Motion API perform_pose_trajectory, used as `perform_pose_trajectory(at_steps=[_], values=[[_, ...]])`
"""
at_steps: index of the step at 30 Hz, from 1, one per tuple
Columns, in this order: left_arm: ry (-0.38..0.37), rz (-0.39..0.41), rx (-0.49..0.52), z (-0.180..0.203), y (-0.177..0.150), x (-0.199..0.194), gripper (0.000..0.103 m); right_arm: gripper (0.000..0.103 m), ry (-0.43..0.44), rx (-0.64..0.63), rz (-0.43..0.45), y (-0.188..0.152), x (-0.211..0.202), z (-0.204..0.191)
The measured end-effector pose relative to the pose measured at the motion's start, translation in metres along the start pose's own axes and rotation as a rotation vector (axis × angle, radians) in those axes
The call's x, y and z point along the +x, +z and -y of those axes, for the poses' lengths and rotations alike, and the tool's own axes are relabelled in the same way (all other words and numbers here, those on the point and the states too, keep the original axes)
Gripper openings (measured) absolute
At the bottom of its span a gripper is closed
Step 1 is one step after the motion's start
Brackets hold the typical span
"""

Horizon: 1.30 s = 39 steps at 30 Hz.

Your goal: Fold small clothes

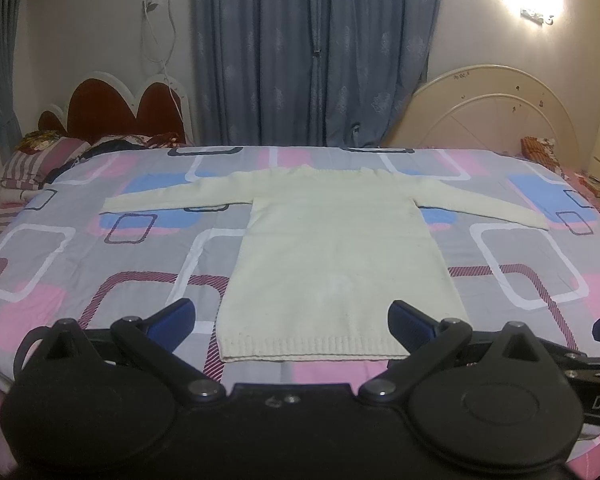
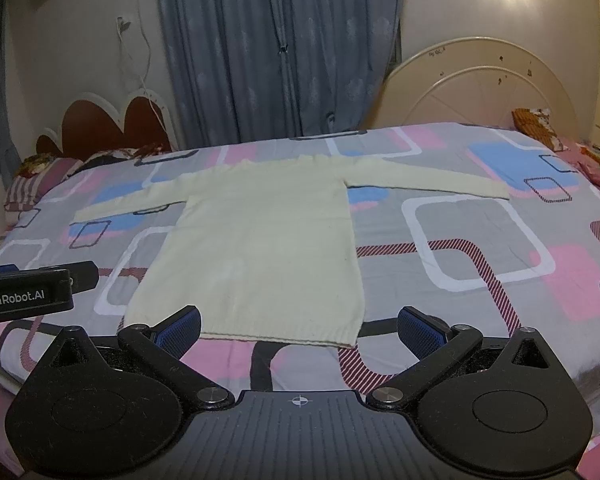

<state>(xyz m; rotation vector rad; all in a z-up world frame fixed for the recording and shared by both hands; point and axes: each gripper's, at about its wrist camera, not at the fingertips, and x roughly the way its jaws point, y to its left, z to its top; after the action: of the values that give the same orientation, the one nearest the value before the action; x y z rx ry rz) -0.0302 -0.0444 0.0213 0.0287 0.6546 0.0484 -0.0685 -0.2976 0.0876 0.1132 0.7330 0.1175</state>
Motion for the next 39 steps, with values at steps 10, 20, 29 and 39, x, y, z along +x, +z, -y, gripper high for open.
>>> perform_pose_trajectory(at_steps=[10,20,29,39], values=[[-0.007,-0.009,-0.006,0.000,0.001,0.003,0.103,0.103,0.004,-0.005,-0.004,0.000,0.003,0.001],[-0.008,-0.013,-0.014,-0.005,0.003,0.006,0.103,0.103,0.008,-0.012,-0.013,0.003,0.008,-0.001],[-0.020,-0.027,-0.028,-0.008,0.005,0.011,0.103,0.103,0.006,-0.020,-0.029,0.005,0.017,-0.006],[-0.014,-0.051,-0.030,-0.013,0.013,0.030,0.103,0.103,-0.003,-0.023,-0.054,0.009,0.039,-0.007]])
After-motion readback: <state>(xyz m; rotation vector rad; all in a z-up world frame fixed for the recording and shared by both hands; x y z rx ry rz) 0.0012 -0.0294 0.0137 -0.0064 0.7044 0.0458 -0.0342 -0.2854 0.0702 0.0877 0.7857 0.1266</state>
